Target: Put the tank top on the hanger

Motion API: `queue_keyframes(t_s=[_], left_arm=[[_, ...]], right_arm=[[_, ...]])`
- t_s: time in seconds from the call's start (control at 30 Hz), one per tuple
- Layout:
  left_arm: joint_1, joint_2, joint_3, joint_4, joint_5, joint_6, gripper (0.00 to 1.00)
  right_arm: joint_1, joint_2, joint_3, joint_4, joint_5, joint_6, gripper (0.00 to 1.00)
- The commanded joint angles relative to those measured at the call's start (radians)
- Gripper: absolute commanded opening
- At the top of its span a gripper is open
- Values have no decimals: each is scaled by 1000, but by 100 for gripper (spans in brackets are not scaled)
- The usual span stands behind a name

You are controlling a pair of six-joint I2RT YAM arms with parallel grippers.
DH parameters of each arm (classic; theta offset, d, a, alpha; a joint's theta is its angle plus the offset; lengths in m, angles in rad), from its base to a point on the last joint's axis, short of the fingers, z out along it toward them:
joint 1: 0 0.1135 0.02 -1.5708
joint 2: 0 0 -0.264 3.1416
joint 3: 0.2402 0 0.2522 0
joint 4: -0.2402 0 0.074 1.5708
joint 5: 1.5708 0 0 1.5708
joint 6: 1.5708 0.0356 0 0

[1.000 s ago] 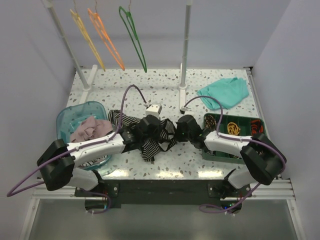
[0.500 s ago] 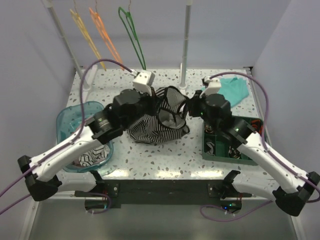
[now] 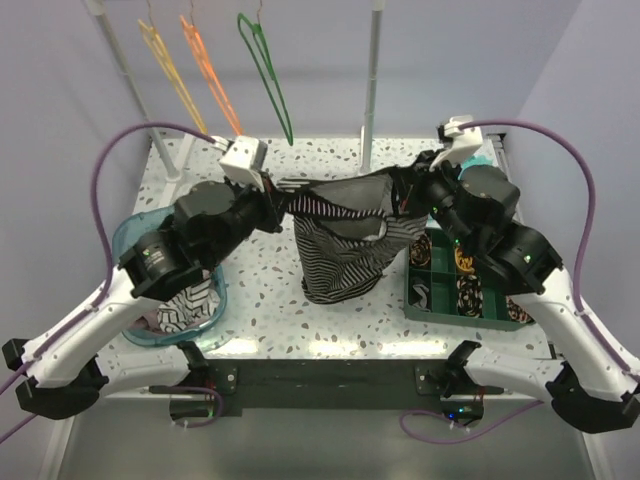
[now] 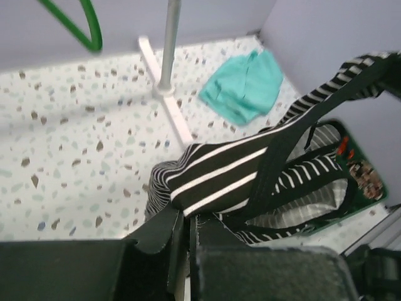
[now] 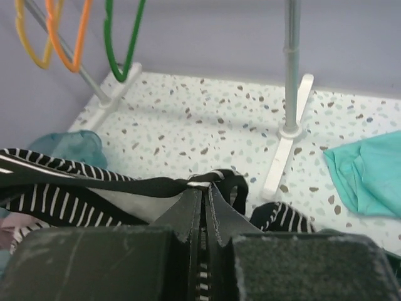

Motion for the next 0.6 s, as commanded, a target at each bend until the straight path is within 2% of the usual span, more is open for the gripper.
queue_keyframes(t_s=[0.0, 0.1, 0.2, 0.23, 0.3, 0.33, 0.4, 0.43, 0.5, 0.53, 0.57], left_arm=[[82, -42, -271, 40, 107, -36, 10], [189, -66, -434, 153, 259, -69, 15], [211, -75, -502, 222, 333, -104, 28], [211, -85, -513, 254, 371, -109, 38], [209, -97, -518, 256, 390, -113, 43], [209, -106, -516, 252, 393, -110, 51], [209, -141, -518, 247, 436, -96, 63], [209, -155, -516, 241, 447, -95, 66], [211, -193, -505, 219, 451, -93, 69], [209, -206, -498, 218, 462, -93, 70], [211, -216, -490, 215, 470, -89, 70]], right_arm=[[0, 24, -172, -31, -13, 2, 0], [0, 102, -244, 3, 24, 7, 0], [-14, 202, -258, 35, 52, -11, 0], [-20, 223, -255, 43, 38, -14, 0], [-42, 280, -254, 46, 9, -13, 0], [-46, 292, -252, 46, -28, -8, 1], [-48, 309, -263, 48, -53, -4, 9], [-48, 306, -270, 60, -60, -1, 18], [-48, 285, -289, 63, -76, 2, 23], [-48, 277, -290, 57, -80, 2, 32], [-48, 268, -290, 49, -86, 1, 36]])
